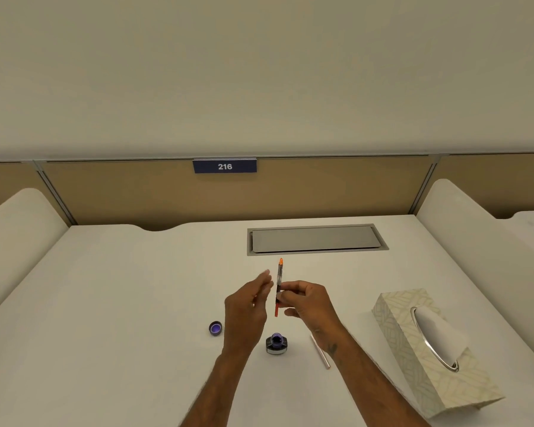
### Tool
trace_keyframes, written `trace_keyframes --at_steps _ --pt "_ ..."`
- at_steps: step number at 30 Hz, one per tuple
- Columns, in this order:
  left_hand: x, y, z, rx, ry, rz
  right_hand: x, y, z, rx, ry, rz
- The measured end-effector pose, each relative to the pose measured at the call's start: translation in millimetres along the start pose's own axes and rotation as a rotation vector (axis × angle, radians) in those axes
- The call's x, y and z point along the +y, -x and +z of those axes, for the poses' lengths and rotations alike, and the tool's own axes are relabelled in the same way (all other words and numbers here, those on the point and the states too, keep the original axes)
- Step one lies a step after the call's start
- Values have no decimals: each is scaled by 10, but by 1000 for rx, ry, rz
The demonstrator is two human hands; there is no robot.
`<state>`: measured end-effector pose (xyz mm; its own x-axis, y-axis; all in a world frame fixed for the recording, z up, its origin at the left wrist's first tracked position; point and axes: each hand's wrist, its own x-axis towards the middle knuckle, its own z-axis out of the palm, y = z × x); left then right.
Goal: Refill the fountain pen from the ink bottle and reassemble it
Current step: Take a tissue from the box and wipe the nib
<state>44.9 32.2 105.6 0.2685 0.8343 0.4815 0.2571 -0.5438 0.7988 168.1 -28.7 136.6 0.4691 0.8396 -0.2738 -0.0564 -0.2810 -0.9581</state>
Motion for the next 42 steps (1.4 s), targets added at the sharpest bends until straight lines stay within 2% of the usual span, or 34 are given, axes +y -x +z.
trace_keyframes --at_steps 2,3,5,9,14,16,22,28,31,37,42 --pt "130 -44 27 -30 303 -372 20 3 -36 28 102 -53" --pt "169 -70 48 -61 386 -487 27 6 -48 50 169 -79" --pt "223 -94 85 -101 420 -577 51 2 -69 102 290 -127" --pt "241 -77 145 -120 406 -636 69 -17 -76 147 446 -210" --pt "195 -83 160 -112 591 -725 8 22 -109 92 489 -252" --pt "446 84 579 -230 648 -758 119 148 -714 164 440 -211" --pt "351 -23 351 -215 713 -775 152 -117 -1171 174 510 -170" --pt "379 -1 451 -304 739 -812 401 -253 -2202 373 538 -22" --pt "445 21 542 -335 726 -822 567 -227 -2597 397 634 36" --pt "576 47 763 -403 715 -811 798 -56 -2868 376 936 173" --pt "695 61 905 -455 699 -790 891 50 -2860 377 866 184"
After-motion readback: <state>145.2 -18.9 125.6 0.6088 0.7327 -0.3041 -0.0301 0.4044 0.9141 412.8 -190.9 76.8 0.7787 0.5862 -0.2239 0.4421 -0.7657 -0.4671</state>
